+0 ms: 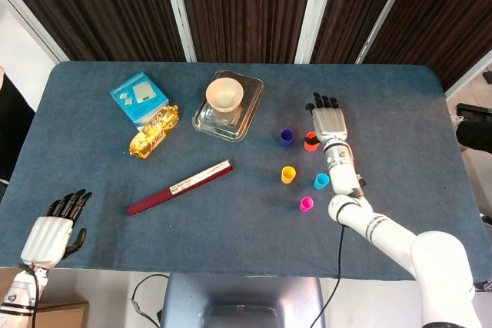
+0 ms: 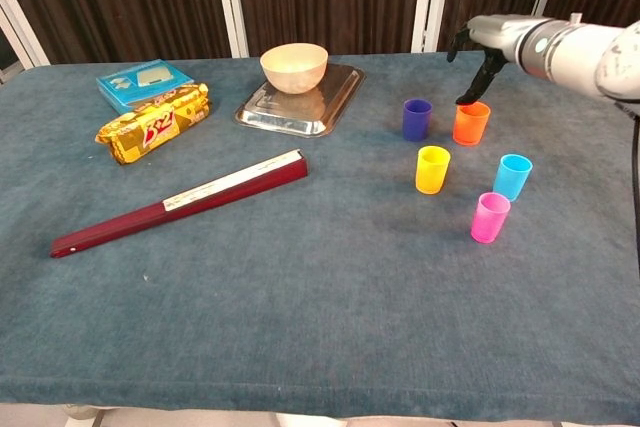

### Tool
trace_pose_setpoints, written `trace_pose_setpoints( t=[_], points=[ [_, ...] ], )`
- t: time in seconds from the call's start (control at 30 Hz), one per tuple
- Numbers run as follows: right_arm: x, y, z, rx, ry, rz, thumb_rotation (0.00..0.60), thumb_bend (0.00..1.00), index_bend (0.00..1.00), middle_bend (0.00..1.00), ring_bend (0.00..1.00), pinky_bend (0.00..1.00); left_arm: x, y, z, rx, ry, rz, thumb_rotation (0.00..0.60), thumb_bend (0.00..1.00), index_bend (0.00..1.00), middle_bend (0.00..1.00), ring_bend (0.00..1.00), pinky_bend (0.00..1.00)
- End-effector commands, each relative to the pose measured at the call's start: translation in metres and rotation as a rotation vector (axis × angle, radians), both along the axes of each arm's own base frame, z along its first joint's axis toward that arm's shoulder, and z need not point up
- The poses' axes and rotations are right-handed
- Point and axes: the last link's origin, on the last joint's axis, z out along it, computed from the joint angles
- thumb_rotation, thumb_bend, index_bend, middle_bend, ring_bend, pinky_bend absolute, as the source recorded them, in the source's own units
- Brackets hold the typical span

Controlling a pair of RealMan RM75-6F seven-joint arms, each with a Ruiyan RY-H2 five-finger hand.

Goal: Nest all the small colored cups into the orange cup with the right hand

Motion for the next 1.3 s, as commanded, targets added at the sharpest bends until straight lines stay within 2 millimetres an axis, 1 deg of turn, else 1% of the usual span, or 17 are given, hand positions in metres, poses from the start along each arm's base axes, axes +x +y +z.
trace_pose_setpoints(
  t=[0.03,0.17,0.47,0.87,1.13,1.3],
  points=[
    [0.012,-0.001,-0.019,0.04,-0.027,0.014,0.6,0.35,0.37,0.0,0.0,0.0,0.0,0.0,-0.001,-0.005,0.0,0.0,0.6,0.48,0.0,0.05,0.1,0.19],
    [0.019,-0.002,-0.024,0.046,-0.062,0.026,0.6,0.37,0.38,0.0,0.0,0.0,0.0,0.001,-0.002,-0.015,0.001,-0.001,0.6,0.48,0.0,0.05,0.1,0.19],
    [0.019,0.0,-0.032,0.073,-0.068,0.01,0.6,0.43,0.43,0.0,0.0,0.0,0.001,0.0,-0.001,-0.012,-0.001,-0.007,0.6,0.48,0.0,0.04,0.1,0.19],
    [0.022,0.002,-0.04,0.089,-0.075,-0.006,0.6,0.44,0.47,0.0,0.0,0.0,0.001,0.0,-0.001,-0.014,-0.004,-0.009,0.6,0.48,0.0,0.04,0.1,0.19],
    [0.023,0.001,-0.043,0.075,-0.068,-0.016,0.6,0.46,0.52,0.0,0.0,0.0,0.001,-0.001,-0.001,-0.016,-0.005,-0.016,0.6,0.48,0.0,0.04,0.1,0.19],
    [0.025,0.0,-0.039,0.062,-0.082,-0.018,0.6,0.46,0.54,0.0,0.0,0.0,0.002,-0.001,0.0,-0.014,-0.005,-0.022,0.6,0.48,0.0,0.04,0.09,0.19]
  ],
)
